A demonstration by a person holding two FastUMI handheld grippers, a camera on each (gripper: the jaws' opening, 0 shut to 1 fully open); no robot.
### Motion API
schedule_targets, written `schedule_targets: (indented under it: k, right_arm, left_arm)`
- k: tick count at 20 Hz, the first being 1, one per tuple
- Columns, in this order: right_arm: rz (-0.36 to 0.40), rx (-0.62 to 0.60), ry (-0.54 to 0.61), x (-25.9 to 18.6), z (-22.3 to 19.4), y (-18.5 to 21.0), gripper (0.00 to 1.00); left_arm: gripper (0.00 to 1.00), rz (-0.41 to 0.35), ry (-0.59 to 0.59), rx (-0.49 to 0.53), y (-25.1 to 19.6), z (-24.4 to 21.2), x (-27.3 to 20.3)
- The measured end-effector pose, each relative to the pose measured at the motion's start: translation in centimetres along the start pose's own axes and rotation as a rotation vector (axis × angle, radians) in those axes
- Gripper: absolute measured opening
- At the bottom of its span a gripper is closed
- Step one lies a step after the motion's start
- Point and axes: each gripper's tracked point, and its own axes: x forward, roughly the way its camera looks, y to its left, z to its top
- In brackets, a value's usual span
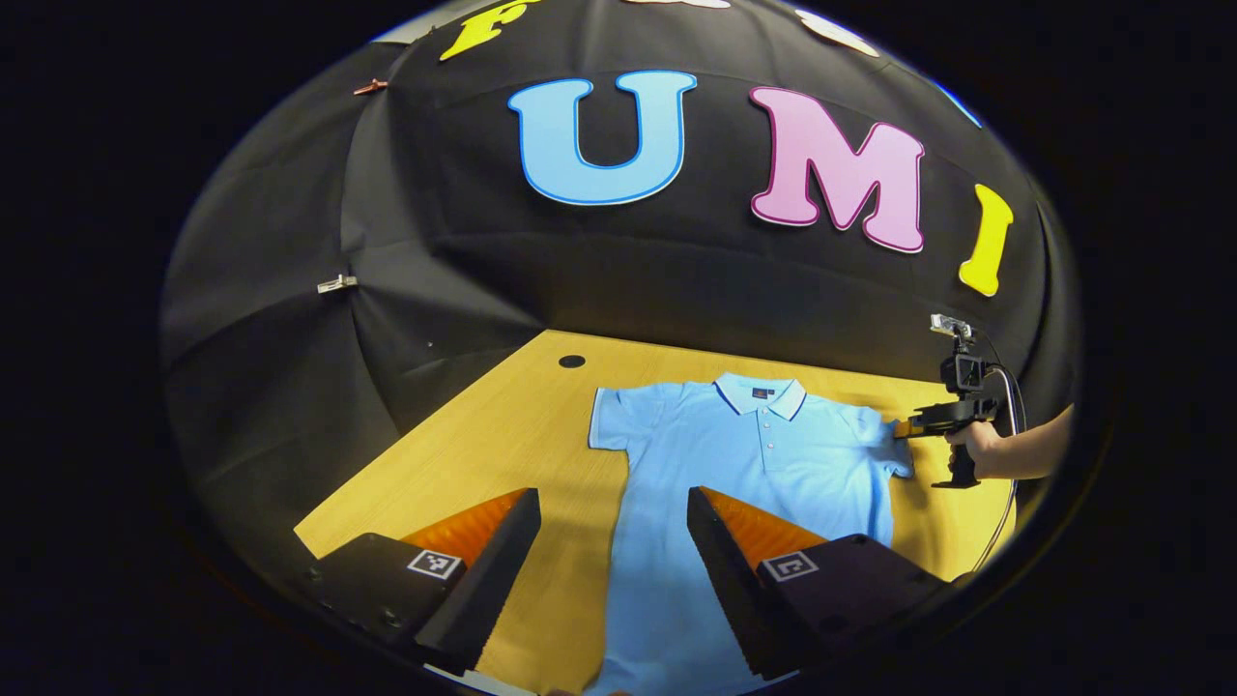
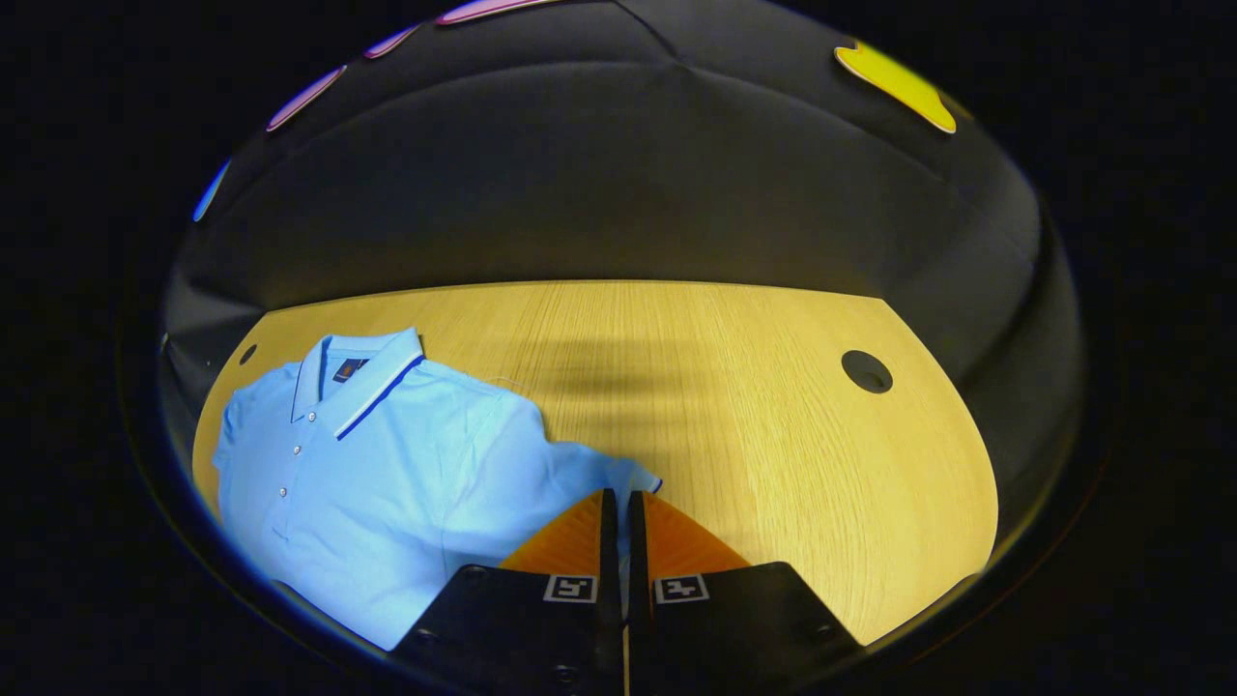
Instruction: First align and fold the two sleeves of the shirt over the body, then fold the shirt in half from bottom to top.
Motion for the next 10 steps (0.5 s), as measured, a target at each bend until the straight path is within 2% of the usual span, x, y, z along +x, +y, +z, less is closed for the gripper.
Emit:
schedule_targets:
  k: [5, 10]
  right_arm:
    - [0.012, -0.065, -0.069, -2.5, 3.5, 1.8, 0.07]
    - [0.061, -0.168, -0.127, -4.4, 6.1, 7.0, 0.07]
  left_arm:
    - [0.97, 0.001, -0.008, -0.012, 0.2, -0.3, -0.4]
    - [0.97, 0.007, -0.022, -0.024, 1.1, -0.3, -1.2]
